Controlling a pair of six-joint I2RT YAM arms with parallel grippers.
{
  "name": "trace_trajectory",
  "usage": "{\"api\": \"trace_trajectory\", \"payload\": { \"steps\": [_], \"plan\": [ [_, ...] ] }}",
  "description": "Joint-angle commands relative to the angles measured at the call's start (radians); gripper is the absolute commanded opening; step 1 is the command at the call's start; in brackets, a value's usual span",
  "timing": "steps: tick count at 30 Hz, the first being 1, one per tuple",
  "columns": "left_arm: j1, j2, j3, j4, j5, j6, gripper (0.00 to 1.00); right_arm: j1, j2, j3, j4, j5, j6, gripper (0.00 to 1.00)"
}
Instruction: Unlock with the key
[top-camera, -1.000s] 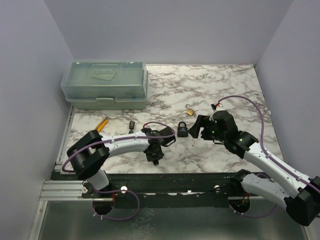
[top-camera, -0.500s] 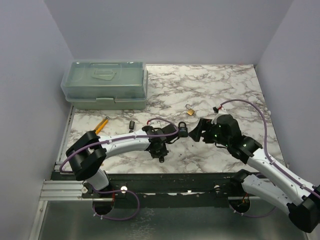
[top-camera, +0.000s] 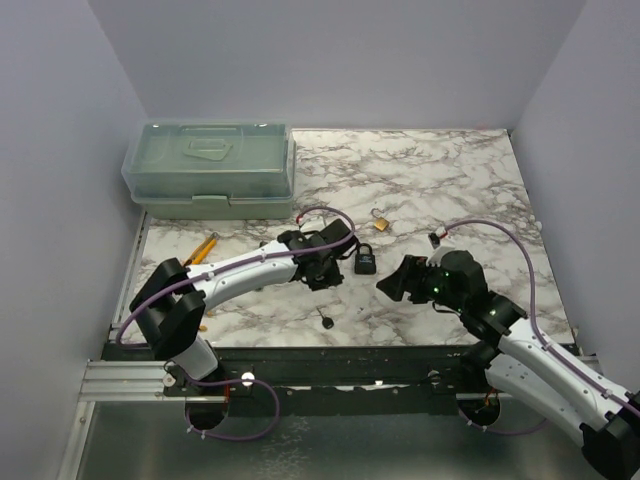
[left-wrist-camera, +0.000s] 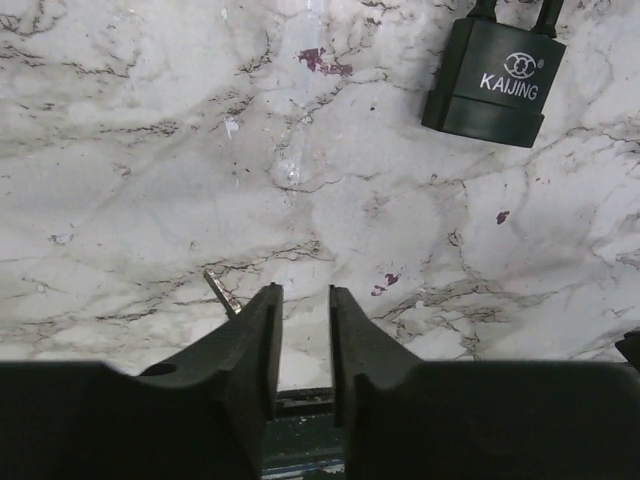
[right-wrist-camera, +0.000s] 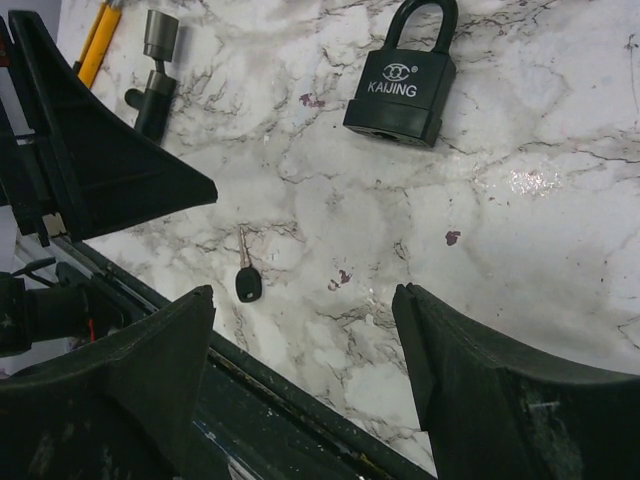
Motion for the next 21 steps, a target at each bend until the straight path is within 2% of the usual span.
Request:
{"api": "trace_trajectory", "payload": {
  "steps": [1, 6, 9, 12, 21],
  "plan": [
    [0.021, 0.040, 0.026, -0.087, 0.079, 0.034, 0.40, 0.003, 0.026, 0.023, 0.003, -0.008, 0.003, 0.79],
    [-0.042, 0.049, 0.006, -0.169, 0.125, -0.058, 0.64, 0.005, 0.093, 0.042, -0.034, 0.057, 0.044, 0.79],
    [-0.077, 0.050, -0.015, -0.169, 0.125, -0.119, 0.70, 0.004, 0.130, 0.043, -0.033, 0.093, 0.081, 0.79],
    [-0.096, 0.058, -0.027, -0.168, 0.107, -0.187, 0.70, 0.005, 0.148, 0.043, -0.029, 0.104, 0.084, 0.79],
    [-0.108, 0.104, -0.046, -0.165, 0.070, -0.335, 0.58, 0.005, 0.088, 0.030, -0.079, 0.114, 0.070, 0.79]
  ]
}}
